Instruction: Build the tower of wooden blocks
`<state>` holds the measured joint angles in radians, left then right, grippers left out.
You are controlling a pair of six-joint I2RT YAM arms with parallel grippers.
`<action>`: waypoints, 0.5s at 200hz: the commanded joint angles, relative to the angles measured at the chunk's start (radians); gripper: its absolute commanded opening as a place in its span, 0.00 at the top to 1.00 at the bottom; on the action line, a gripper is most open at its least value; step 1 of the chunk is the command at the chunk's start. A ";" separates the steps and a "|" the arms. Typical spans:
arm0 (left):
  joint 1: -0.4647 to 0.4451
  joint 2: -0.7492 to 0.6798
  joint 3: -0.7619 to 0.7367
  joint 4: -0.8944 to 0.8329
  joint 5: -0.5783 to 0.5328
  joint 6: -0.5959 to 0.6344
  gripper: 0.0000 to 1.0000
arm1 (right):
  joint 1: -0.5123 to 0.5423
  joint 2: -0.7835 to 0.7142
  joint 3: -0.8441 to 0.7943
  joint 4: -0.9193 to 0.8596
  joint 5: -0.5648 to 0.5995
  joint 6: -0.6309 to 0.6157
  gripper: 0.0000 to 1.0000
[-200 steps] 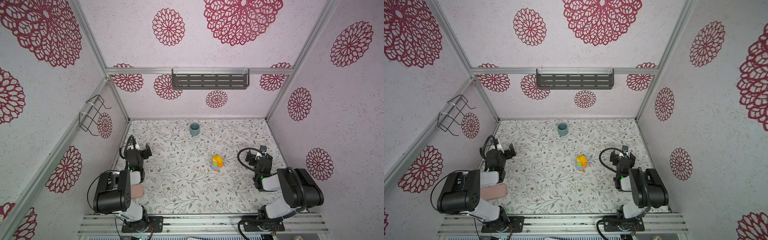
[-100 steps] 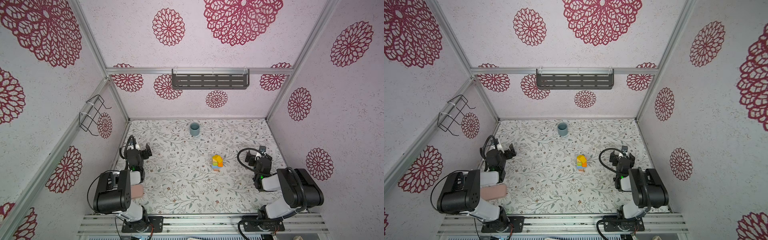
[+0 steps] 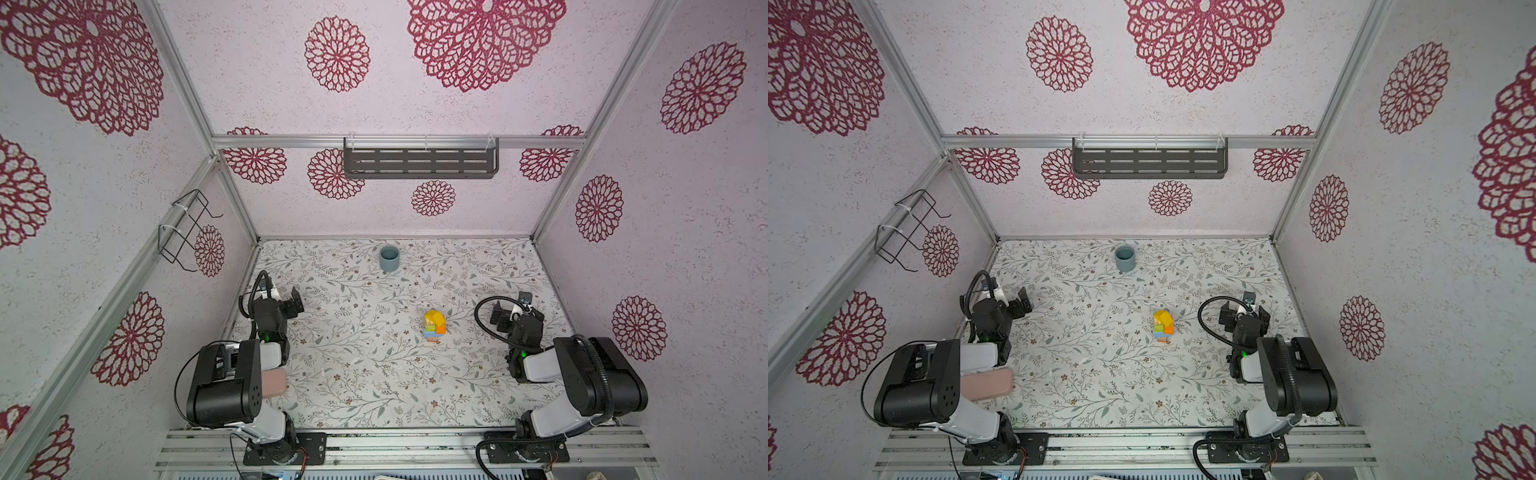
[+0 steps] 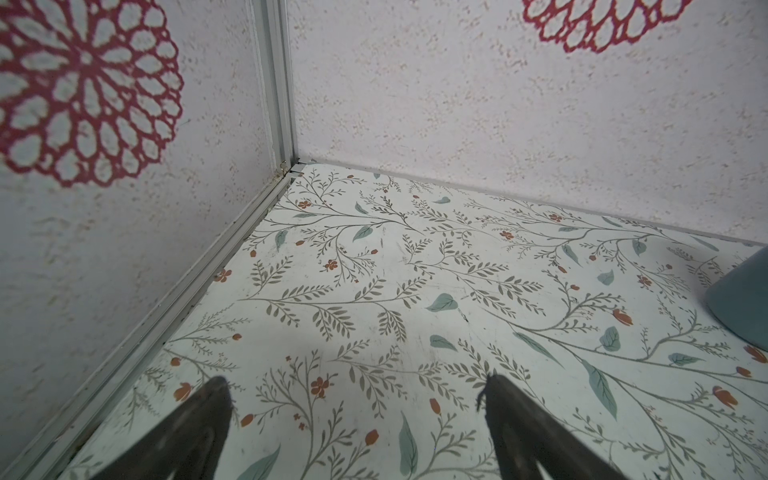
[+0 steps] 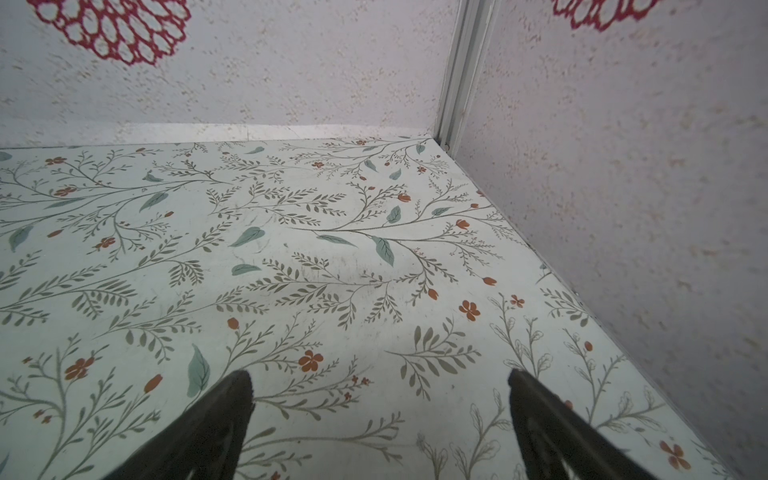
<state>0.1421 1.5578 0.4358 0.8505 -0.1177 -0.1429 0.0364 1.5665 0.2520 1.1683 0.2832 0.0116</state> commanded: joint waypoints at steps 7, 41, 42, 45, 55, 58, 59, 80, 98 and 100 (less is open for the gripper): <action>-0.008 -0.006 -0.005 0.006 -0.002 0.014 0.03 | 0.005 -0.029 0.001 0.035 -0.007 0.014 0.01; -0.005 -0.007 -0.006 0.005 0.003 0.012 0.03 | 0.005 -0.029 0.002 0.035 -0.008 0.015 0.01; -0.005 -0.007 -0.006 0.005 0.003 0.012 0.03 | 0.005 -0.029 0.001 0.035 -0.008 0.015 0.01; -0.003 -0.007 -0.006 0.005 0.003 0.012 0.03 | 0.005 -0.030 0.002 0.036 -0.008 0.013 0.01; -0.003 -0.007 -0.006 0.005 0.004 0.010 0.03 | 0.005 -0.029 0.002 0.036 -0.007 0.013 0.01; -0.003 -0.007 -0.006 0.005 0.005 0.011 0.03 | 0.005 -0.029 0.002 0.035 -0.008 0.013 0.01; -0.003 -0.007 -0.005 0.005 0.006 0.010 0.03 | 0.005 -0.029 0.002 0.035 -0.007 0.014 0.01; 0.005 -0.008 -0.006 0.005 0.022 0.006 0.03 | 0.005 -0.029 0.003 0.033 -0.008 0.015 0.01; 0.014 -0.008 -0.008 0.006 0.039 -0.002 0.03 | 0.005 -0.029 0.003 0.031 -0.009 0.015 0.01; 0.015 -0.008 -0.008 0.007 0.039 -0.002 0.03 | 0.005 -0.029 0.003 0.030 -0.009 0.014 0.01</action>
<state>0.1463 1.5578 0.4358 0.8505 -0.1089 -0.1444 0.0364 1.5665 0.2520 1.1683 0.2829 0.0116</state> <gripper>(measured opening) 0.974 0.989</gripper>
